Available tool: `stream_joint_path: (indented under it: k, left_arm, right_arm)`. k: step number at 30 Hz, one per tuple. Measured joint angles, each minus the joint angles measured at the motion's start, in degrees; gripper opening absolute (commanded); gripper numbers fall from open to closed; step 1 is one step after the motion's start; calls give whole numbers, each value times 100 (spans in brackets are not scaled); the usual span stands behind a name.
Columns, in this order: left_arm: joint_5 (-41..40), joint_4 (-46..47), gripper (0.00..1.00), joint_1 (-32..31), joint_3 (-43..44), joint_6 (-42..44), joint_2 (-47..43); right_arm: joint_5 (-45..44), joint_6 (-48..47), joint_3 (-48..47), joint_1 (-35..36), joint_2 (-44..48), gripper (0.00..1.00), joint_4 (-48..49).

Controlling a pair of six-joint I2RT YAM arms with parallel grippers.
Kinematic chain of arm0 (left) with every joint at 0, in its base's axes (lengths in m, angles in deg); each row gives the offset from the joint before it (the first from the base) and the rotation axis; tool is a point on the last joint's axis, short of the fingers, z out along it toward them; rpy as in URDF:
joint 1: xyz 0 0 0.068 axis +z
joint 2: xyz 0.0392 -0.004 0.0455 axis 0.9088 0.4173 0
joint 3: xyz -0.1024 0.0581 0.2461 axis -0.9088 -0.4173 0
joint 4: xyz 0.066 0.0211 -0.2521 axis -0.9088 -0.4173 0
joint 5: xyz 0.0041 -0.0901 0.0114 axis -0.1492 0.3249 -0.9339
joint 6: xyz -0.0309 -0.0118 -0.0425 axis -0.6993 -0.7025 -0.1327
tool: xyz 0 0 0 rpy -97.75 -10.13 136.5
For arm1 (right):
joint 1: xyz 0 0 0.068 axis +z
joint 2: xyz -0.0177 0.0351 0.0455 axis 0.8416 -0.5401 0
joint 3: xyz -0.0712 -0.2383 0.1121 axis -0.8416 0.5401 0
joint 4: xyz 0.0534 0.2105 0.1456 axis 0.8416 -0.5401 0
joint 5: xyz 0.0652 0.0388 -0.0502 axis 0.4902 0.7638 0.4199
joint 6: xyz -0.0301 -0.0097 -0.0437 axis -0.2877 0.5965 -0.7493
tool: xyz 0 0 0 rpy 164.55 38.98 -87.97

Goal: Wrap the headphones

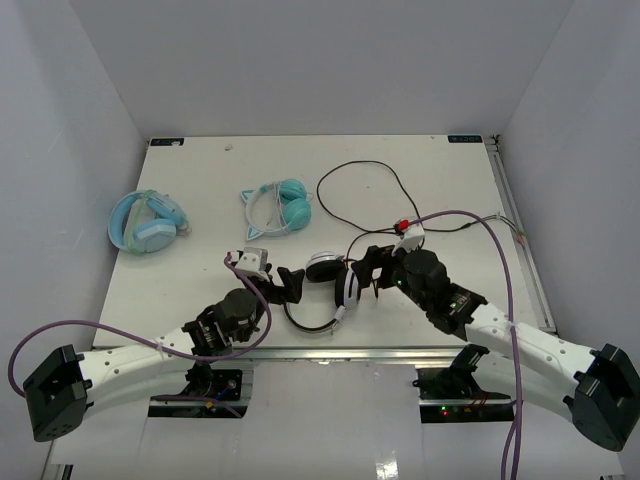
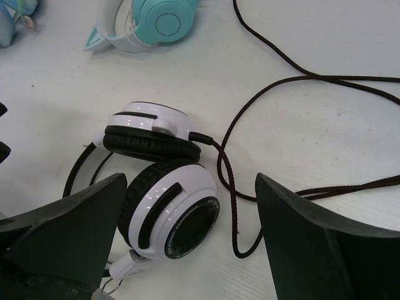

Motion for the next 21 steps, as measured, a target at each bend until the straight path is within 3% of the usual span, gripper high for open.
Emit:
stream_joint_path:
  k: [9,21]
  left_arm:
    - [-163,-135,95,-2,0,-50,-151]
    - [-1174,-374,96,2,-233,-410,-1669]
  right_arm:
    - [547,-491,-222,0,-339,93,96]
    - [2135,-2756,-2084,0,-1754,100,-202]
